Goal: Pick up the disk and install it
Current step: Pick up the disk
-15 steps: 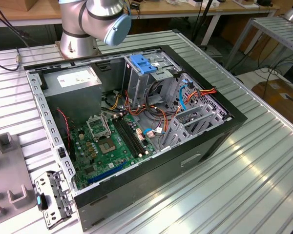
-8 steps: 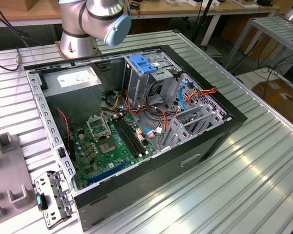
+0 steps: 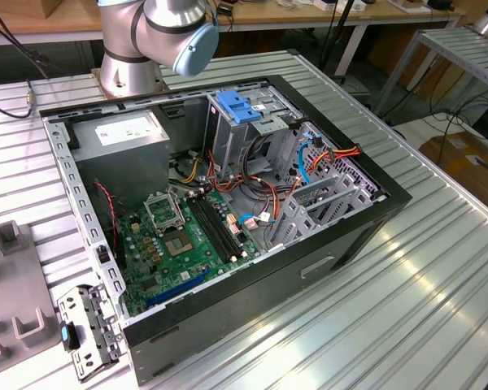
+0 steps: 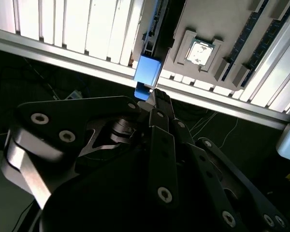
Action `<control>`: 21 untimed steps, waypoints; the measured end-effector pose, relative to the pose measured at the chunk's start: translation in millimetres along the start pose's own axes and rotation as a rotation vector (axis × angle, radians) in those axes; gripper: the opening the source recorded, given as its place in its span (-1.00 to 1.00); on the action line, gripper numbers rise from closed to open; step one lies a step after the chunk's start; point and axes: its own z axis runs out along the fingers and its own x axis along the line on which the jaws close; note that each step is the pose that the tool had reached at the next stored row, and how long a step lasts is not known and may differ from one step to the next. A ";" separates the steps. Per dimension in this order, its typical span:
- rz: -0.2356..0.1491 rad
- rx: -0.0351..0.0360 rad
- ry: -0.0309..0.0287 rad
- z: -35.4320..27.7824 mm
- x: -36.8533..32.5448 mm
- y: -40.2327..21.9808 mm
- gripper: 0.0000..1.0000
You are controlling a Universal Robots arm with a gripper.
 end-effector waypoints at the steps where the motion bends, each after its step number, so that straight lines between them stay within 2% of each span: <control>1: 0.000 0.0000 0.0000 0.0 0.0 0.0 -0.79; 12: -0.006 0.0000 0.0003 0.0 0.0 0.0 -0.79; 14: -0.037 -0.0002 0.0017 0.0 0.0 0.0 -0.79; 17: -0.134 -0.0009 0.0060 0.0 0.0 0.0 -0.79; 19: -0.181 -0.0011 0.0081 0.0 0.0 0.0 -0.79; 21: -0.187 -0.0012 0.0085 0.0 0.0 0.0 -0.79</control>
